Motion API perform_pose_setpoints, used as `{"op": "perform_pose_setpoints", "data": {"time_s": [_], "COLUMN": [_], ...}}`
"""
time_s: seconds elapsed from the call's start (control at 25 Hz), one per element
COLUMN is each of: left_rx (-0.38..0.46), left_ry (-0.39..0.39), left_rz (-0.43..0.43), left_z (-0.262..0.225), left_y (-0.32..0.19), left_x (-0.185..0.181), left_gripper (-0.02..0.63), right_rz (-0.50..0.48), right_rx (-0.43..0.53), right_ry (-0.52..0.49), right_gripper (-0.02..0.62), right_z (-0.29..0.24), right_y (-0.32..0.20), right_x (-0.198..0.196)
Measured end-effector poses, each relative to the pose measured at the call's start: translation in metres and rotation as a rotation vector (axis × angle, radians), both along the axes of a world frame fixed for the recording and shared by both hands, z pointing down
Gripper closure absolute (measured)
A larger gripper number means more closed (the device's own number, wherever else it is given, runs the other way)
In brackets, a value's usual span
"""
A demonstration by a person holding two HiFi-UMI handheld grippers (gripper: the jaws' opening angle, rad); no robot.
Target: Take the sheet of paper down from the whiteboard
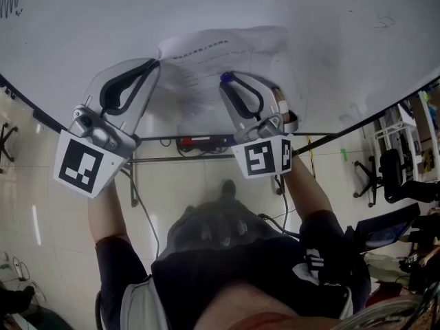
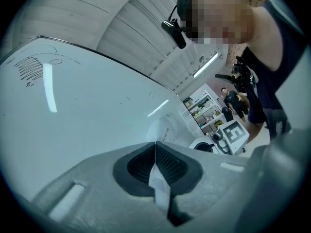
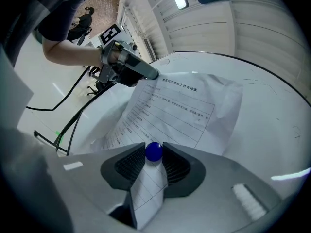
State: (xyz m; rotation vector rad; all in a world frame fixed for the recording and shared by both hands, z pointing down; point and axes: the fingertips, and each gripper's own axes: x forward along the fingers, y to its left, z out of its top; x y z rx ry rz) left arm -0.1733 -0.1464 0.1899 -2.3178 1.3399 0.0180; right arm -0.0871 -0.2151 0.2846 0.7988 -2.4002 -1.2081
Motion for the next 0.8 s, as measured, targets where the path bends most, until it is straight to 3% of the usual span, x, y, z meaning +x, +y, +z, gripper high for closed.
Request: {"op": "perform_pose_setpoints", "data": {"time_s": [0.36, 0.48, 0.64, 0.8], "left_rx": [0.005, 0.012, -0.005, -0.002], "left_ry": [0.057, 0.093, 0.154, 0.154], "left_rz": [-0.002, 0.001, 0.021, 0.038], "left_z": [0.002, 0.003, 0.003, 0.000], "left_y": [0.002, 0.003, 0.000, 0.003], "left_x": [-0.006, -0.006, -0.005, -0.001], "left_gripper": [0.601, 0.601, 0.601, 0.601], "right_rz": [0.017, 0.001, 0.010, 0.015], "right_rx": [-0.013, -0.002, 0.018, 0.026], "right_ry": [-0.021, -0.023, 0.002, 0.013], "right_gripper": [0.491, 0.560, 0.555, 0.552], "right_z": [-0.002, -0.004, -0.001, 0.000], "right_y": [-0.011, -0.007, -0.008, -0.010], "right_x": [0.010, 0.016, 0.016, 0.012]}}
